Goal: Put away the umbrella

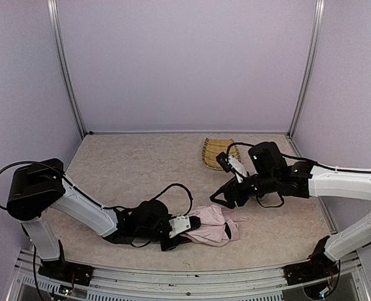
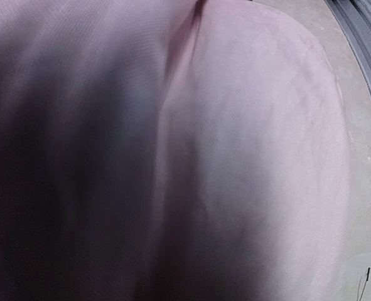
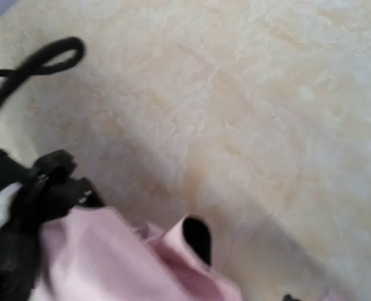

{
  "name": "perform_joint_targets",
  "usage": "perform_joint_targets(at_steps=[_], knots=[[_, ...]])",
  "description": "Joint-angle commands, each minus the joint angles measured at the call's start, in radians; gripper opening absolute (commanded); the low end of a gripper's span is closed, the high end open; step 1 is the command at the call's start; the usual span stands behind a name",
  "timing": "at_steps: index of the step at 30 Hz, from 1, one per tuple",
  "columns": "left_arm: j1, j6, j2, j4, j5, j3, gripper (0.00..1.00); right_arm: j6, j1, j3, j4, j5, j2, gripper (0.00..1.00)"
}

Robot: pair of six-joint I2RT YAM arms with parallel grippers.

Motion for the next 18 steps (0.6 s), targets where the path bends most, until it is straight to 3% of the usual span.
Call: perform_joint_targets(at_steps=[1, 4, 8, 13, 18], knots=[[0.010, 0.030, 0.043, -0.169, -0.070, -0.033, 0.26, -0.117, 0.000, 0.120, -0.112, -0.084, 0.194, 0.61], [0.014, 0.024, 0.049, -0.178, -0.048, -0.034, 0.25, -0.158, 0.048, 0.101, -0.098, -0.094, 0.203, 0.60], [0.024, 0.006, 0.048, -0.194, 0.026, -0.037, 0.25, -0.201, 0.102, 0.018, -0.011, -0.056, 0.084, 0.64], [0.048, -0.023, 0.076, -0.284, 0.123, 0.005, 0.25, -0.355, 0.226, -0.060, 0.043, 0.122, -0.024, 0.72], [0.067, -0.054, 0.115, -0.361, 0.204, 0.055, 0.22, -0.609, 0.381, -0.134, 0.050, 0.354, -0.020, 0.81]])
